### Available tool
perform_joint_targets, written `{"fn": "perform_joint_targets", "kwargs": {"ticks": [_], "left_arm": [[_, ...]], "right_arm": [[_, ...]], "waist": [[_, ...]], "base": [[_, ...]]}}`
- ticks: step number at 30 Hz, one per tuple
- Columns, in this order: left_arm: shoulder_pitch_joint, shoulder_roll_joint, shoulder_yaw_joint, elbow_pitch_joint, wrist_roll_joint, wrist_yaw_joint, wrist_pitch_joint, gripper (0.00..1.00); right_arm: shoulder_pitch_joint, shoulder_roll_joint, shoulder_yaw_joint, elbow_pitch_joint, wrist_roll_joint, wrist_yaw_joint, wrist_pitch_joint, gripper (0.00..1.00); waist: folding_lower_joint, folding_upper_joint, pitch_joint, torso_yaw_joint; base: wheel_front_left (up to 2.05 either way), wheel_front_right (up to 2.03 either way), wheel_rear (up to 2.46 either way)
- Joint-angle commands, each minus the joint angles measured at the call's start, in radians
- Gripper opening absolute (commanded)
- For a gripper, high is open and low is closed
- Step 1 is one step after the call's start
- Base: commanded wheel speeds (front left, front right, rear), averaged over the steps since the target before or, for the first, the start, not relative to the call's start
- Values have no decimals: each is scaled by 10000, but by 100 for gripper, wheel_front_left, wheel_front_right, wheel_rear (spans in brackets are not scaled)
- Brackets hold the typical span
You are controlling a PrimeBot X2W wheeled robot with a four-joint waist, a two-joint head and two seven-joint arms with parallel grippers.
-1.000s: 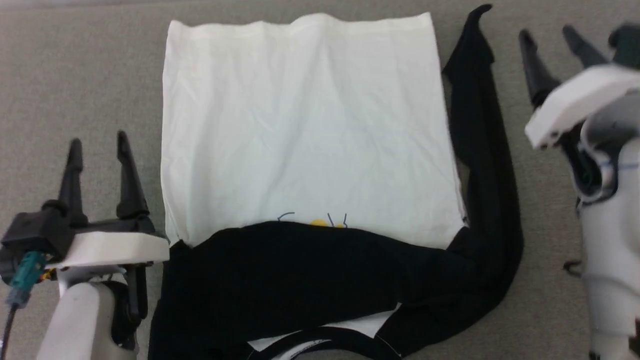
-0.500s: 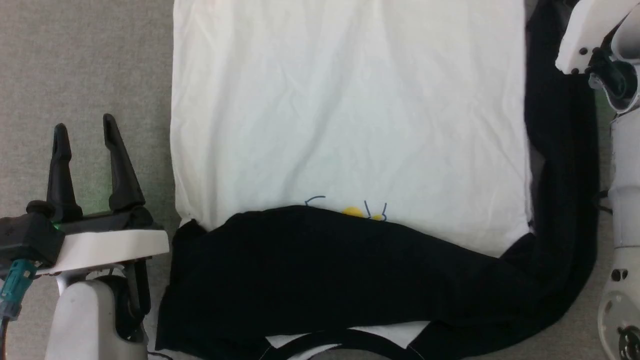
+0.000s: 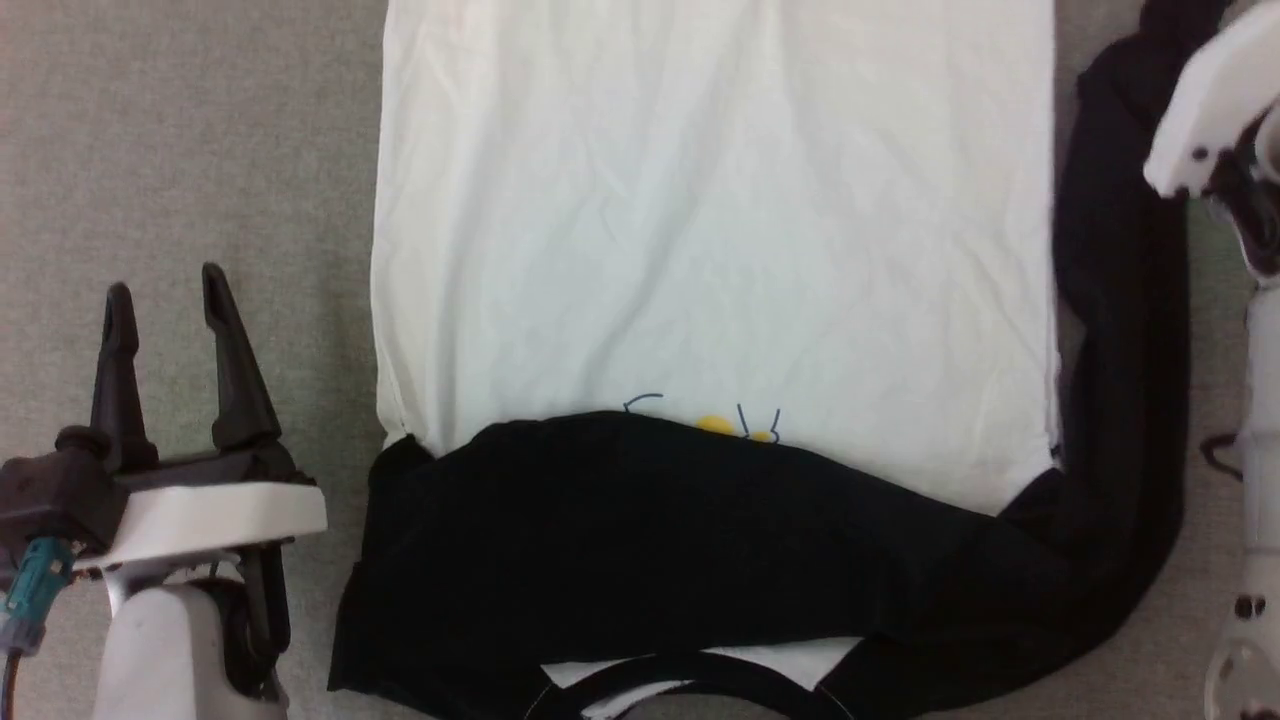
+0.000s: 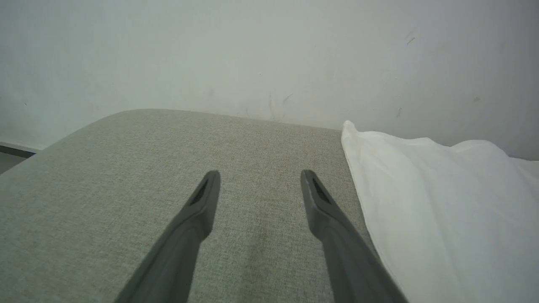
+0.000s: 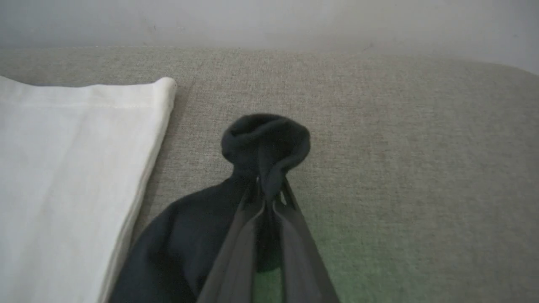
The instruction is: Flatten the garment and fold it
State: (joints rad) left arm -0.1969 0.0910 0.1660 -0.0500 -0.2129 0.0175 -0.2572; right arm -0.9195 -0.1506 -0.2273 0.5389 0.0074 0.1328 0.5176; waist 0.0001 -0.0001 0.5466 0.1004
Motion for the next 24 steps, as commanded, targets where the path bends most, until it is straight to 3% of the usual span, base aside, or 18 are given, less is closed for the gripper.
{"fn": "perform_joint_targets", "kwargs": {"ticks": [1, 12, 18, 24], "left_arm": [[289, -66, 127, 48, 158, -88, -45, 100], [1681, -135, 564, 281, 341, -268, -45, 100], [2237, -179, 617, 289, 331, -292, -45, 100], [2441, -190, 546, 359, 324, -365, -45, 100]], "right_arm": [[474, -115, -81, -381, 217, -21, -263, 0], [4360, -544, -1452, -4587, 700, -21, -16, 0], [5967, -291, -2237, -6555, 1005, -21, 615, 0], [6748, -51, -2072, -8328, 1280, -21, 1128, 0]], "waist": [[-1, 1, -919, -479], [-1, 1, -3064, -1304], [-1, 1, -3671, -1575], [-1, 1, -3941, -1636]], "base": [[0, 0, 0], [0, 0, 0], [0, 0, 0], [0, 0, 0]]}}
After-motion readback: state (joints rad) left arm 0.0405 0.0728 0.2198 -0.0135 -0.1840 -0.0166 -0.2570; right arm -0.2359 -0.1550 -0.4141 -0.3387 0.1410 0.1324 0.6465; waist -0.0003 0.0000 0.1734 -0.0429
